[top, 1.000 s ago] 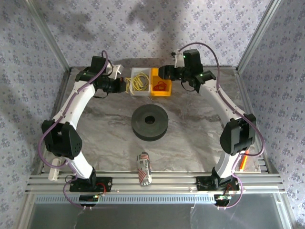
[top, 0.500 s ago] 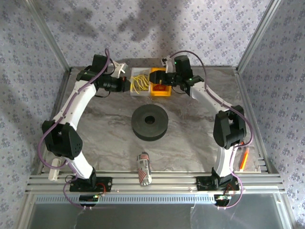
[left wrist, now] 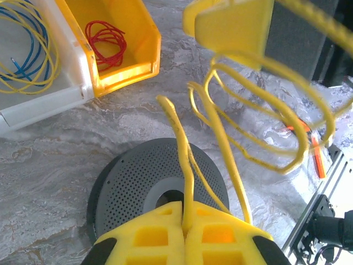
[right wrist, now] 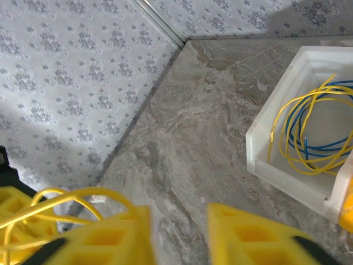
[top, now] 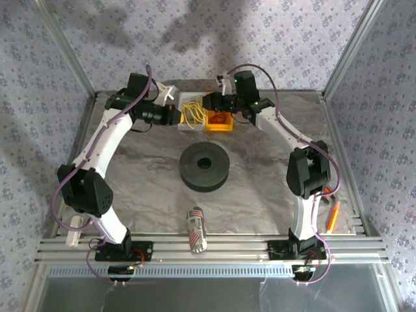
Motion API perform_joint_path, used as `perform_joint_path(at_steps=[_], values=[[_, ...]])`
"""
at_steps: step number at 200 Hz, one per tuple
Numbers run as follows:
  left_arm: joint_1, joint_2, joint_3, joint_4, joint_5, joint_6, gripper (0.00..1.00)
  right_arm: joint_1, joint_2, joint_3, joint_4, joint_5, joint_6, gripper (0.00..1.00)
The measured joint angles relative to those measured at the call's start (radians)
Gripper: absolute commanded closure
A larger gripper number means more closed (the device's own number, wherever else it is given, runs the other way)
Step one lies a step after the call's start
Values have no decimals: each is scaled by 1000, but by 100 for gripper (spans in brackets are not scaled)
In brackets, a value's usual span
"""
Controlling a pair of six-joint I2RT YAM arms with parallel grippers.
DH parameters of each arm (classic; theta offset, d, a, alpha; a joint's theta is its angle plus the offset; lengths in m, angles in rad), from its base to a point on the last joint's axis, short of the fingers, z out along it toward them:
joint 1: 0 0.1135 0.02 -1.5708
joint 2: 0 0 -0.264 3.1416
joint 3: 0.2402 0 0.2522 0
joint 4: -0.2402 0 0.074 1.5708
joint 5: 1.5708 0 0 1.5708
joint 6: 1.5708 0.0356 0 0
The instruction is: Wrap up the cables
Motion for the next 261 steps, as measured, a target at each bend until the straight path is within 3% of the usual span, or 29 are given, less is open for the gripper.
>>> perform_joint_path(at_steps=[18,85,138,194,239,261], values=[[0,2,0,-1,1,4,100,0,0,21,-26,0,-23,100],[4,32,8,-37,-42,14,100,-30,-26,-2,-125,55,-101,100],[142,39,8,-41,-104,-5,100,-121,-329,-207,-175,256,-155,100],[340,90,89,-30,-130,-53,100,-306,-703,-355,-272,393,-196,100],[454,113,177,-14,-108,-89,100,-468,-894,-420,-454,405,-214,100],[502,141,224,-16,-96,-103,100,-621,-964,-408,-536,370,-229,100]])
